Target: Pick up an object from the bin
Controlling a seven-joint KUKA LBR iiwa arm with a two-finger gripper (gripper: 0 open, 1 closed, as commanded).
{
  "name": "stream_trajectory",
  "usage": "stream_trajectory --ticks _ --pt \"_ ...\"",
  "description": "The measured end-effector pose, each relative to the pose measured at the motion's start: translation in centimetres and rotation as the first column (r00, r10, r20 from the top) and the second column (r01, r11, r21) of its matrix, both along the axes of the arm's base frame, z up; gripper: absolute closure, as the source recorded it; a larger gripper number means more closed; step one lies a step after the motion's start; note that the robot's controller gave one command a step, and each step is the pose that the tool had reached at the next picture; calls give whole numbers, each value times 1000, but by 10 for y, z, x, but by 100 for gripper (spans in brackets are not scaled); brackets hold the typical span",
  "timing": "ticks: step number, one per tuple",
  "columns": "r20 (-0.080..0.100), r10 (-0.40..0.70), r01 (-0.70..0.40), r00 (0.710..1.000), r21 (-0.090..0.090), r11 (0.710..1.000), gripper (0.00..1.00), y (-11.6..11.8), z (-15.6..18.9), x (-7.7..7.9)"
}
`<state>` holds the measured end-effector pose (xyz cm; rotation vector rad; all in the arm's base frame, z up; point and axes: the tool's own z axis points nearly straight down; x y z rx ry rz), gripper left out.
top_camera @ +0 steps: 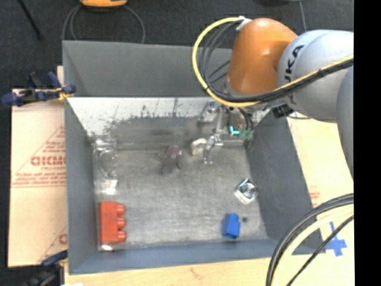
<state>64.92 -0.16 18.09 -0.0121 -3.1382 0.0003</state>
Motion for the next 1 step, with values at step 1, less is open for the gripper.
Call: stream_trajectory --ticks 1 --pt "15 76 -76 997 -1 997 0 -26 -90 4"
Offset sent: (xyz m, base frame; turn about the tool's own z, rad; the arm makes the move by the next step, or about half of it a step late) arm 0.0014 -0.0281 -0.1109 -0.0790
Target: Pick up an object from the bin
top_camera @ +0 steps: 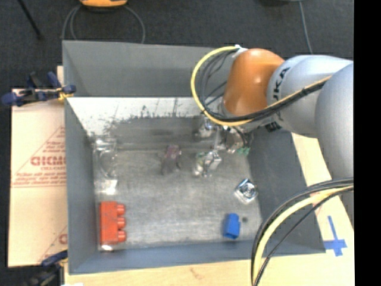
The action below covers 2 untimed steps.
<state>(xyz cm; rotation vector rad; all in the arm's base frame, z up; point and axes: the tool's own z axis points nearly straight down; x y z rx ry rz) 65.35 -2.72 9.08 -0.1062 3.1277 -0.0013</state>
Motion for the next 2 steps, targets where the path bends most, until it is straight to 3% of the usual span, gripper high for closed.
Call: stream_trajectory --ticks 2 --pt "-5 -45 45 999 3 999 0 -4 -14 2"
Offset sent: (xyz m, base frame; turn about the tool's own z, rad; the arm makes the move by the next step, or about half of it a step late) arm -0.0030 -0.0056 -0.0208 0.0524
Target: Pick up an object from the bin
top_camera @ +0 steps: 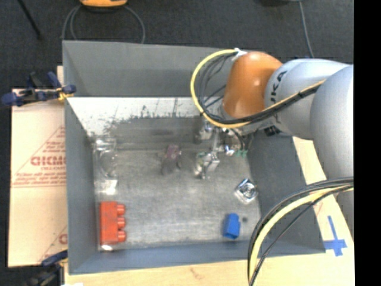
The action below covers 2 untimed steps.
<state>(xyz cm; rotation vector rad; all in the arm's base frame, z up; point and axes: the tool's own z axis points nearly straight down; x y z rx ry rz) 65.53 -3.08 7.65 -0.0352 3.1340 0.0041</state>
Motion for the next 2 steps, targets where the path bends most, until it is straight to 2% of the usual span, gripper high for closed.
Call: stream_trajectory --ticks 2 --pt "1 1 -1 1000 -1 1000 0 0 2 2"
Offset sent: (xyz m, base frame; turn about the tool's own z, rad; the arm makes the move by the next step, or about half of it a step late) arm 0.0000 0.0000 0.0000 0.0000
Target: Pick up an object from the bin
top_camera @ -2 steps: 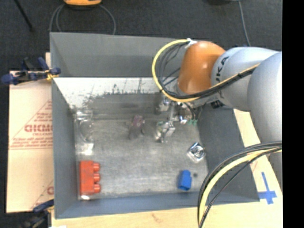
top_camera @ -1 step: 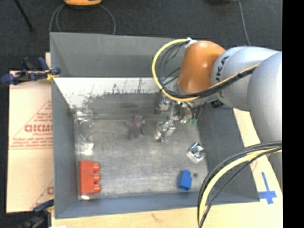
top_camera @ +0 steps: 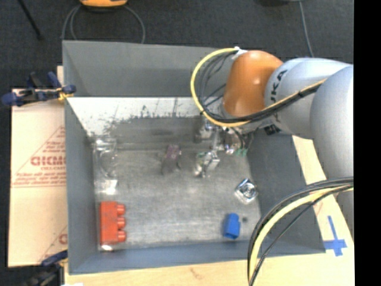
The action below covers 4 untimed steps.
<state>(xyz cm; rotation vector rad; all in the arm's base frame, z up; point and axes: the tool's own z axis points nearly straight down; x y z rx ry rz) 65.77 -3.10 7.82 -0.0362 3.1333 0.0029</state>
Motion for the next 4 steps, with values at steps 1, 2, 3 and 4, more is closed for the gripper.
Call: stream_trajectory --ticks 1,2,3,4 --pt "3 0 0 1000 0 1000 100 0 1 1" --pt "6 0 0 1000 0 1000 100 0 5 3" --pt "6 0 0 1000 0 1000 100 0 23 5" --pt "7 0 0 1000 -1 1000 100 -1 96 8"
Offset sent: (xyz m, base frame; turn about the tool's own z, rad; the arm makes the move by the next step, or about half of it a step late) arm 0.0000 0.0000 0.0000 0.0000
